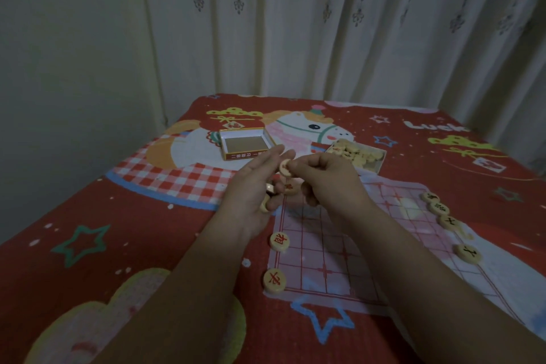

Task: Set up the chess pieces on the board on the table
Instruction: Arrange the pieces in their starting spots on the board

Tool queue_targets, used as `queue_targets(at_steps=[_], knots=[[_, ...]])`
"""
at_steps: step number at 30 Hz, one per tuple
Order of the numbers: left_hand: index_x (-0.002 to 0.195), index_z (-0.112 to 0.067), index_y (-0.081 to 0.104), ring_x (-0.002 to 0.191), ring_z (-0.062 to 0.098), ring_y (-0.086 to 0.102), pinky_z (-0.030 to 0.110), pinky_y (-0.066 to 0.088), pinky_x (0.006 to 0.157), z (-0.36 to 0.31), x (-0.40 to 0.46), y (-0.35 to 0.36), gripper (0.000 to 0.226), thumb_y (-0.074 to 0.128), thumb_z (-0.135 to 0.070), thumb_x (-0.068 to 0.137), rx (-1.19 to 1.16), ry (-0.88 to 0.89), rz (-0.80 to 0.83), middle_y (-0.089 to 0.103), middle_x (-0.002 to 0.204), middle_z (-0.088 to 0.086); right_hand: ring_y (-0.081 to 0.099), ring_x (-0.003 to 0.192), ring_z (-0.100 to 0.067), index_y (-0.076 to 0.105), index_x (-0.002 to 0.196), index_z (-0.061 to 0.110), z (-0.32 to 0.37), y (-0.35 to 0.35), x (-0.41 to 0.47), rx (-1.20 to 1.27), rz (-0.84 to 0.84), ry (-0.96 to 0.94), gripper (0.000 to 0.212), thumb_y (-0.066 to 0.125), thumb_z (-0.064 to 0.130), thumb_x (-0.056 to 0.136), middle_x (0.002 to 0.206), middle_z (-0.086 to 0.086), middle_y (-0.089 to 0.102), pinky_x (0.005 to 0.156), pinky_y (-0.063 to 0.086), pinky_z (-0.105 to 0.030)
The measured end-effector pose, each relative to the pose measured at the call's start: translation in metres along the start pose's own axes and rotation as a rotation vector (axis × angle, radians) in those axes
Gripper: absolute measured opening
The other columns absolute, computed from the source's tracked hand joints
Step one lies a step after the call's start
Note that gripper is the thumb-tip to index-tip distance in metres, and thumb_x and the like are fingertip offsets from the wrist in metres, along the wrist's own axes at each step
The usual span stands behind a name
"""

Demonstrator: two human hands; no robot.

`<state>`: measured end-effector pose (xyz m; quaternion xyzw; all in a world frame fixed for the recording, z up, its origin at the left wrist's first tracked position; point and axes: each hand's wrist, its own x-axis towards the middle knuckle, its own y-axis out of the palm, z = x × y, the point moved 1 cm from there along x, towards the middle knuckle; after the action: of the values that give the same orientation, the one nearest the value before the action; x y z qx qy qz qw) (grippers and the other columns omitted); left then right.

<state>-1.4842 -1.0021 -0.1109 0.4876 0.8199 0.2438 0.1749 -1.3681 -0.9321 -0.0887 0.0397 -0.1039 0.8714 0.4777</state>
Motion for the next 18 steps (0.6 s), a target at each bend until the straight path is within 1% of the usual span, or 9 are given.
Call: queue_targets(at_steps=[3, 6, 9, 11, 12, 14, 16, 18], knots=[[0.118, -0.014, 0.063, 0.048, 0.007, 0.039, 0.018, 0.028, 0.035, -0.001, 0.003, -0.007, 0.022, 0.051, -0.022, 0.102, -0.021, -0.012, -0.136, 0.068, 0.101, 0.001, 0.049, 0.042, -0.015, 0.068, 0.077, -0.001, -0.004, -0.018, 0.005, -0.066, -0.103, 0.011, 0.022, 0.071, 0.016, 0.09, 0.054, -0.002, 0.058, 0.044, 0.041, -0.025], [0.111, -0.017, 0.063, 0.048, 0.007, 0.04, 0.018, 0.026, 0.036, -0.001, 0.005, -0.011, 0.016, 0.051, -0.023, 0.101, -0.052, -0.029, -0.226, 0.062, 0.086, -0.001, 0.05, 0.039, -0.01, 0.065, 0.076, -0.007, -0.01, -0.034, 0.009, -0.109, -0.165, 0.058, 0.023, 0.071, 0.012, 0.088, 0.059, -0.008, 0.059, 0.045, 0.04, -0.026], [0.117, -0.015, 0.063, 0.049, 0.008, 0.042, 0.018, 0.027, 0.035, 0.001, 0.006, -0.011, 0.021, 0.056, -0.023, 0.099, -0.084, -0.056, -0.246, 0.06, 0.083, -0.001, 0.049, 0.038, -0.012, 0.064, 0.074, -0.008, -0.013, -0.036, 0.017, -0.188, -0.158, 0.124, 0.02, 0.068, 0.005, 0.089, 0.057, -0.005, 0.061, 0.046, 0.038, -0.027], [0.119, -0.014, 0.062, 0.05, 0.009, 0.042, 0.018, 0.026, 0.034, 0.002, 0.007, -0.013, 0.023, 0.056, -0.022, 0.099, -0.099, -0.069, -0.253, 0.059, 0.082, 0.0, 0.048, 0.037, -0.013, 0.065, 0.074, -0.012, -0.011, -0.032, 0.024, -0.265, -0.147, 0.142, 0.022, 0.067, 0.004, 0.089, 0.053, -0.005, 0.061, 0.042, 0.037, -0.023], [0.12, -0.014, 0.062, 0.05, 0.009, 0.042, 0.018, 0.026, 0.034, 0.002, 0.007, -0.013, 0.023, 0.056, -0.022, 0.099, -0.105, -0.075, -0.258, 0.058, 0.081, 0.0, 0.046, 0.037, -0.015, 0.065, 0.071, -0.012, -0.01, -0.029, 0.028, -0.295, -0.138, 0.147, 0.024, 0.068, 0.004, 0.088, 0.054, -0.008, 0.062, 0.04, 0.036, -0.022], [0.12, -0.014, 0.062, 0.049, 0.01, 0.041, 0.019, 0.026, 0.033, 0.001, 0.008, -0.013, 0.023, 0.055, -0.023, 0.099, -0.117, -0.084, -0.269, 0.057, 0.08, 0.0, 0.043, 0.041, -0.021, 0.066, 0.067, -0.008, -0.006, -0.023, 0.039, -0.347, -0.109, 0.171, 0.024, 0.069, 0.004, 0.087, 0.061, -0.02, 0.062, 0.04, 0.034, -0.023], [0.12, -0.014, 0.061, 0.05, 0.01, 0.041, 0.019, 0.026, 0.033, 0.001, 0.01, -0.014, 0.023, 0.055, -0.023, 0.099, -0.119, -0.094, -0.279, 0.057, 0.08, 0.0, 0.041, 0.039, -0.02, 0.07, 0.078, -0.012, -0.005, -0.017, 0.052, -0.424, -0.084, 0.213, 0.019, 0.07, 0.006, 0.086, 0.065, -0.023, 0.061, 0.041, 0.034, -0.024], [0.121, -0.013, 0.061, 0.05, 0.01, 0.042, 0.019, 0.027, 0.034, 0.001, 0.01, -0.014, 0.024, 0.055, -0.023, 0.099, -0.122, -0.1, -0.286, 0.058, 0.079, 0.0, 0.041, 0.037, -0.019, 0.071, 0.089, -0.015, -0.009, -0.01, 0.064, -0.467, -0.07, 0.25, 0.021, 0.071, 0.006, 0.084, 0.063, -0.02, 0.06, 0.043, 0.034, -0.025]])
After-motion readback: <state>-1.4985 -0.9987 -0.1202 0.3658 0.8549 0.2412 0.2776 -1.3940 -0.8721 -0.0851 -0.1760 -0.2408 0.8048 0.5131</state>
